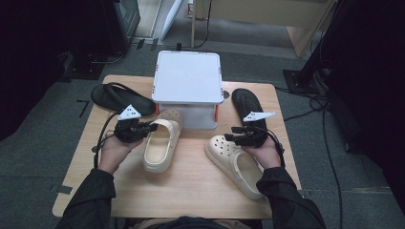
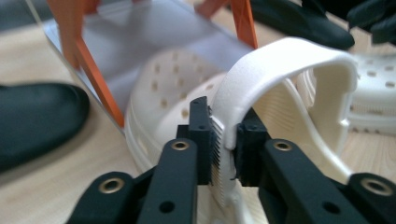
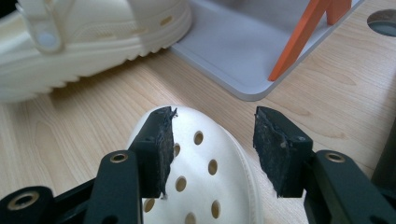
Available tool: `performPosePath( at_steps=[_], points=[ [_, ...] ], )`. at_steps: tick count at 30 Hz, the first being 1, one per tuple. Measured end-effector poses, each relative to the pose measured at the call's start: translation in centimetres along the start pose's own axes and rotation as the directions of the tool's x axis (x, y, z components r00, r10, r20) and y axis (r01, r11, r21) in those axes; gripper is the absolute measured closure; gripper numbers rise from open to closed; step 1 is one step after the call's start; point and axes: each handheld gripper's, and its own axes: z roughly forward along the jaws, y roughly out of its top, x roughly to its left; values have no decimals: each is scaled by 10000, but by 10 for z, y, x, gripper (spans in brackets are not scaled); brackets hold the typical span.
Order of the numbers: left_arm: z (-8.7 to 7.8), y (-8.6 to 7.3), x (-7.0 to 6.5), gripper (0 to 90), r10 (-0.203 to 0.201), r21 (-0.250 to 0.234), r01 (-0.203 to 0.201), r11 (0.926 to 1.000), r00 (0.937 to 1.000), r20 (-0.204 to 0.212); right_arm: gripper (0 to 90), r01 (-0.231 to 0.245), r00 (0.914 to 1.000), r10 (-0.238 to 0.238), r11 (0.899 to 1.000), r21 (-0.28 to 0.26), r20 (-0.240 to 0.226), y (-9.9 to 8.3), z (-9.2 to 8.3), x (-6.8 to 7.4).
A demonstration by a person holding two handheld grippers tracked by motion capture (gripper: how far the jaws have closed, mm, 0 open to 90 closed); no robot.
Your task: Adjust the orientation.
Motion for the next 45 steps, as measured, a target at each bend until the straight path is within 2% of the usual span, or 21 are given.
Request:
performPosePath(
  at_steps=[2,3,6,9,11,12,14,16,19,20,22,24,27,29,33,34,35,36,37,41,45],
  points=[
    [4,-1,-1,769,-3,299,4,9996,10000,-45,483,47,10000,-47,10000,1,11,0,-1,1],
    [9,-1,-2,758,-80,427,76,9991,9999,101,482,31,10000,-31,10000,10,2,0,-1,2],
    [11,0,-5,740,-72,502,59,9987,9996,256,481,13,10000,-13,10000,36,-13,0,-1,2],
    [14,0,-5,715,-281,699,255,9972,9990,360,478,52,10000,-52,10000,37,-32,0,-1,4],
    [15,1,-3,656,-667,806,620,9948,9962,568,476,64,10000,-64,10000,46,-50,0,-1,6],
    [15,1,-2,586,-770,849,721,9938,9954,569,474,60,9999,-60,10000,28,-93,0,-1,7],
    [14,1,-1,565,-810,806,768,9938,9955,495,473,77,9999,-77,10000,9,-105,1,-2,8],
    [9,3,0,502,-889,726,852,9937,9948,489,472,106,9998,-108,9999,-118,-148,2,-3,11],
    [-1,9,2,487,-782,560,752,9956,9954,544,471,32,9998,-35,9998,-178,-177,4,-5,14],
    [-6,13,4,481,-779,499,752,9959,9954,555,471,68,9997,-77,9992,-395,-224,6,-8,17],
    [-9,17,7,488,-826,477,795,9957,9944,666,471,64,9996,-78,9987,-507,-275,7,-9,19],
    [-13,23,11,530,-963,364,935,9950,9919,833,485,209,9992,-231,9977,-649,-335,13,-13,30],
    [-18,38,19,582,-840,226,821,9964,9912,1022,498,258,9979,-304,9964,-806,-566,19,-13,43],
    [-20,42,21,605,-840,215,822,9964,9908,1058,505,232,9972,-290,9963,-830,-688,20,-12,47],
    [-23,63,25,664,-483,96,475,9988,9919,1177,560,465,9924,-537,9967,-671,-1106,24,-1,70],
    [-24,68,26,664,-405,106,395,9992,9912,1262,560,465,9924,-537,9967,-671,-1106,24,-1,70],
    [-25,79,27,679,-241,43,237,9997,9915,1276,577,587,9899,-647,9970,-515,-1258,25,4,78],
    [-25,79,27,694,-241,43,237,9997,9915,1276,577,587,9899,-647,9970,-515,-1258,25,4,78],
    [-25,89,29,697,-76,55,70,10000,9913,1312,593,675,9871,-733,9967,-456,-1422,26,8,85],
    [-20,100,33,710,-10,-6,11,10000,9904,1380,597,948,9809,-1000,9947,-389,-1668,29,16,102],
    [-8,110,39,702,26,350,-76,9994,9898,1422,600,1285,9751,-1327,9911,-350,-1776,29,24,113]
  ],
)
